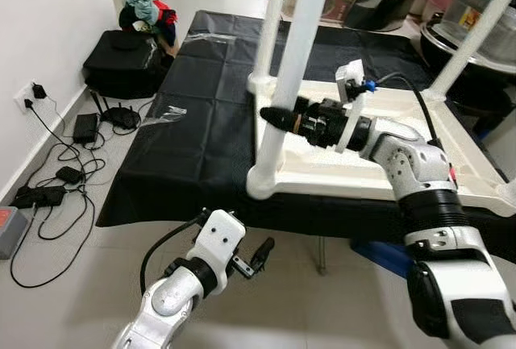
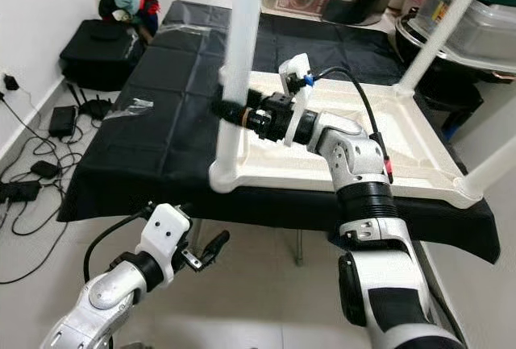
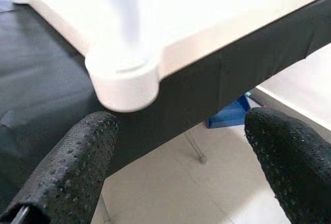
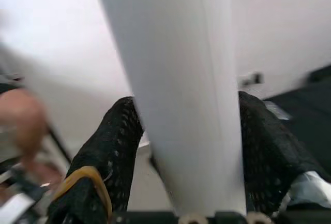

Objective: Building children table

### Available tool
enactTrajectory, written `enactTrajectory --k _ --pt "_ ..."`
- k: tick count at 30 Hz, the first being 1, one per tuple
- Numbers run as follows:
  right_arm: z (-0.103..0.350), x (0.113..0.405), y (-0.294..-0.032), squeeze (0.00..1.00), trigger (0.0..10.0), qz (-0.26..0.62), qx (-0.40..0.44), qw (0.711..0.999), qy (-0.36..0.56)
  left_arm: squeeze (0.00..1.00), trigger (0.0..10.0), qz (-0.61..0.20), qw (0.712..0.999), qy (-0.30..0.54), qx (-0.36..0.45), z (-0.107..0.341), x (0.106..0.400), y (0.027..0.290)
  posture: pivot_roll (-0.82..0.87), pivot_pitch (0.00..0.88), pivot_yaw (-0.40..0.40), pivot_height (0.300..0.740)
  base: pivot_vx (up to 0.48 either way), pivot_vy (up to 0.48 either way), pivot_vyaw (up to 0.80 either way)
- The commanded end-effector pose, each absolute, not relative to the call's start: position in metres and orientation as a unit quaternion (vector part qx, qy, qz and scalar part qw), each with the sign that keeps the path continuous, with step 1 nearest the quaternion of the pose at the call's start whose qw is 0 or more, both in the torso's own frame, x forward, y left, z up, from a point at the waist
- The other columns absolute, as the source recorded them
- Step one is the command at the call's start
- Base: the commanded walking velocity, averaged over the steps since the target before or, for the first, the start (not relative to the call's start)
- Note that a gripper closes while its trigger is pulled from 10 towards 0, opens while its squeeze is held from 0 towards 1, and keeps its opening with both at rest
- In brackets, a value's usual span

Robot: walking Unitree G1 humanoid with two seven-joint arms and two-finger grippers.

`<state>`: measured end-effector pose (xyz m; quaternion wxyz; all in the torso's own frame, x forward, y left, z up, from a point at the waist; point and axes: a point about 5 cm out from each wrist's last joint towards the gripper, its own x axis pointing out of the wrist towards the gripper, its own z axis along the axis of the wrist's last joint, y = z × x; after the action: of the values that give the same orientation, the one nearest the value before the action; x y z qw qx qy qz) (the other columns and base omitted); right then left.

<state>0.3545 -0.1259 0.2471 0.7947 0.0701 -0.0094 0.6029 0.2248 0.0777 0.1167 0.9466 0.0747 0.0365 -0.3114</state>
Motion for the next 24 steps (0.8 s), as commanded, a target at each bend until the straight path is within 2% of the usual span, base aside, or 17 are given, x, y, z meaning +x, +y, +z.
enactTrajectory --k 1,8,9,11,12,15,18,19,20,21,22,24 --pt "0.249 0.350 -0.124 0.00 10.0 0.623 0.072 0.779 -0.012 0.00 10.0 -0.313 0.945 0.044 0.077 0.113 0.223 0.077 0.15 0.054 -0.121 0.740 0.000 0.000 0.00" --pt "0.248 0.348 -0.123 0.00 10.0 0.646 0.065 0.760 -0.005 0.00 10.0 -0.313 0.946 0.043 0.077 0.113 0.223 0.077 0.16 0.055 -0.124 0.740 0.000 0.000 0.00" --pt "0.245 0.352 -0.121 0.00 4.2 0.635 0.053 0.770 -0.001 0.00 10.0 -0.313 0.946 0.043 0.077 0.114 0.223 0.077 0.15 0.059 -0.124 0.740 0.000 0.000 0.00" --pt "0.245 0.352 -0.121 0.00 4.2 0.635 0.053 0.770 -0.001 0.00 10.0 -0.313 0.946 0.043 0.077 0.114 0.223 0.077 0.15 0.059 -0.124 0.740 0.000 0.000 0.00" --pt "0.243 0.356 -0.120 0.00 0.0 0.621 0.043 0.783 0.000 0.00 10.0 -0.313 0.946 0.043 0.077 0.114 0.223 0.077 0.16 0.057 -0.124 0.740 0.000 0.000 0.00" --pt "0.238 0.369 -0.120 0.00 0.0 0.562 0.036 0.826 -0.002 0.00 10.0 -0.313 0.946 0.043 0.078 0.113 0.223 0.077 0.16 0.055 -0.126 0.740 0.000 0.000 0.00" --pt "0.238 0.370 -0.120 0.00 0.0 0.553 0.037 0.832 -0.004 0.00 10.0 -0.312 0.946 0.043 0.078 0.113 0.223 0.077 0.16 0.055 -0.126 0.740 0.000 0.000 0.00" --pt "0.241 0.374 -0.122 0.00 0.0 0.528 0.041 0.848 -0.012 0.00 10.0 -0.313 0.946 0.043 0.078 0.113 0.223 0.077 0.16 0.054 -0.127 0.740 0.000 0.000 0.00" --pt "0.241 0.374 -0.122 0.00 0.0 0.528 0.041 0.848 -0.012 0.00 10.0 -0.313 0.946 0.043 0.078 0.113 0.223 0.077 0.16 0.054 -0.127 0.740 0.000 0.000 0.00" --pt "0.245 0.381 -0.125 0.00 0.0 0.481 0.053 0.875 -0.022 0.00 10.0 -0.313 0.946 0.043 0.078 0.113 0.223 0.077 0.15 0.054 -0.124 0.740 0.000 0.000 0.00" --pt "0.245 0.381 -0.125 0.00 0.0 0.481 0.053 0.875 -0.022 0.00 10.0 -0.313 0.946 0.043 0.078 0.113 0.223 0.077 0.15 0.054 -0.124 0.740 0.000 0.000 0.00" --pt "0.257 0.396 -0.133 0.00 0.0 0.342 0.091 0.934 -0.050 0.00 10.0 -0.314 0.945 0.044 0.078 0.113 0.223 0.077 0.15 0.053 -0.124 0.740 0.000 0.000 0.00"
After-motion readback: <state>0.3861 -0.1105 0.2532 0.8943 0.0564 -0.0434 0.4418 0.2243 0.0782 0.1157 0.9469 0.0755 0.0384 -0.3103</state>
